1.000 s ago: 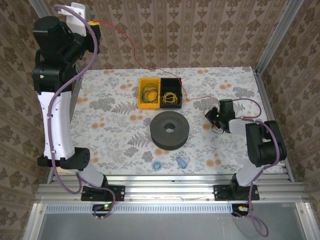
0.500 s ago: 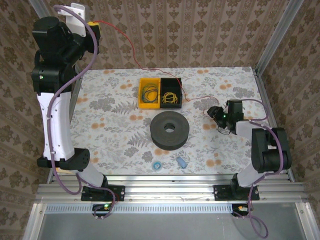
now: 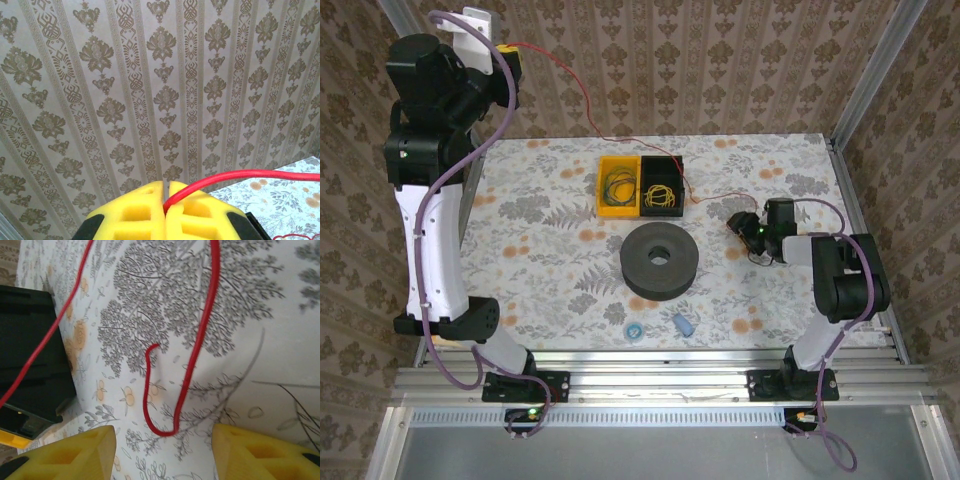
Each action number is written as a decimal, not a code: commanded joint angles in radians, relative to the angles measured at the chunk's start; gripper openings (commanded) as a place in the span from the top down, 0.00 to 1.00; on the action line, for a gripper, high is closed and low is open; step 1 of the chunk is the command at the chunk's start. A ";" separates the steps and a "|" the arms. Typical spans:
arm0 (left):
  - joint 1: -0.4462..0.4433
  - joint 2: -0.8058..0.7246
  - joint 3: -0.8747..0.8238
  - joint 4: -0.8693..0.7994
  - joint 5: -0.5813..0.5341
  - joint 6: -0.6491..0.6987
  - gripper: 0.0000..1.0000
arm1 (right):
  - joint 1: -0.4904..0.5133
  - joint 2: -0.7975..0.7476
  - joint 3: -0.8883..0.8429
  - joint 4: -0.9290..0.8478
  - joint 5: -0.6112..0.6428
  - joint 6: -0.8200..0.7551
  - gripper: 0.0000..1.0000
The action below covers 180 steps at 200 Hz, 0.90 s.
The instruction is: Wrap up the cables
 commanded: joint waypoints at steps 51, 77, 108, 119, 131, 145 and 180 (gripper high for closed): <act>-0.006 -0.030 -0.002 0.025 0.021 -0.003 1.00 | 0.028 0.092 0.043 0.112 0.075 0.066 0.54; -0.007 -0.031 -0.002 0.027 0.024 -0.002 1.00 | 0.032 0.099 0.029 0.151 0.117 0.091 0.58; -0.006 -0.026 -0.003 0.028 0.025 -0.002 1.00 | 0.032 0.097 0.018 0.164 0.151 0.100 0.67; -0.007 -0.026 -0.003 0.028 0.025 -0.002 1.00 | 0.032 0.098 0.020 0.162 0.152 0.100 0.71; -0.006 -0.026 -0.002 0.030 0.025 -0.002 1.00 | 0.032 0.097 0.020 0.160 0.154 0.100 0.77; -0.007 -0.027 0.000 0.030 0.025 -0.002 1.00 | 0.032 0.091 0.020 0.152 0.159 0.096 0.85; -0.006 -0.036 0.032 -0.006 -0.018 0.036 1.00 | 0.015 0.044 0.034 0.080 0.172 0.033 1.00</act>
